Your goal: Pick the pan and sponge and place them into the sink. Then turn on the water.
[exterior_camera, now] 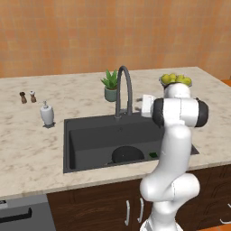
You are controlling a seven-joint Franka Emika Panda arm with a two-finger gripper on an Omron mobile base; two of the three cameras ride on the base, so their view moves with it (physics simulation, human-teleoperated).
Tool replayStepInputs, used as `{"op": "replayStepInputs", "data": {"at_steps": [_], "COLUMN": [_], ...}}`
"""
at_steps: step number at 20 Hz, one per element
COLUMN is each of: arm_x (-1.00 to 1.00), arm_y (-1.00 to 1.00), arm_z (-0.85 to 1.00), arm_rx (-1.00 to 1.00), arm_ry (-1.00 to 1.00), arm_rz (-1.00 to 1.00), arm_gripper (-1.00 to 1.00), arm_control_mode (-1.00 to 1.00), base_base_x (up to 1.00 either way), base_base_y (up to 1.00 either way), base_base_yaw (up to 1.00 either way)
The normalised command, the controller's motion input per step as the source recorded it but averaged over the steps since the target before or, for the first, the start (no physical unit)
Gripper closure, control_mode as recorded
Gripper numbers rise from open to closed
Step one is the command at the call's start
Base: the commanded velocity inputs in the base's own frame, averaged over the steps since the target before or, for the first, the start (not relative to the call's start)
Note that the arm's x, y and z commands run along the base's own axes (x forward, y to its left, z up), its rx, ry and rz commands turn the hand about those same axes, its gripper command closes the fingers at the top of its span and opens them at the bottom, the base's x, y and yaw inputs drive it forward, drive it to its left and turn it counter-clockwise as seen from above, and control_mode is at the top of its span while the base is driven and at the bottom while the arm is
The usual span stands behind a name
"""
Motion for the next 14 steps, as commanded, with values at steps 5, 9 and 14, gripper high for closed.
{"op": "replayStepInputs", "data": {"at_steps": [5,9,14], "arm_x": [0.58,0.52,0.60], "arm_y": [0.00,0.00,0.00], "arm_z": [-0.29,-0.29,-0.30], "arm_rx": [0.05,0.06,0.05], "arm_ry": [0.05,0.00,0.00], "arm_rz": [-0.05,-0.04,-0.05], "arm_gripper": [-1.00,-1.00,-1.00], "arm_control_mode": [-1.00,-1.00,-1.00], "base_base_x": [0.00,0.00,0.00], "base_base_y": [0.00,0.00,0.00], "base_base_yaw": [0.00,0.00,0.00]}}
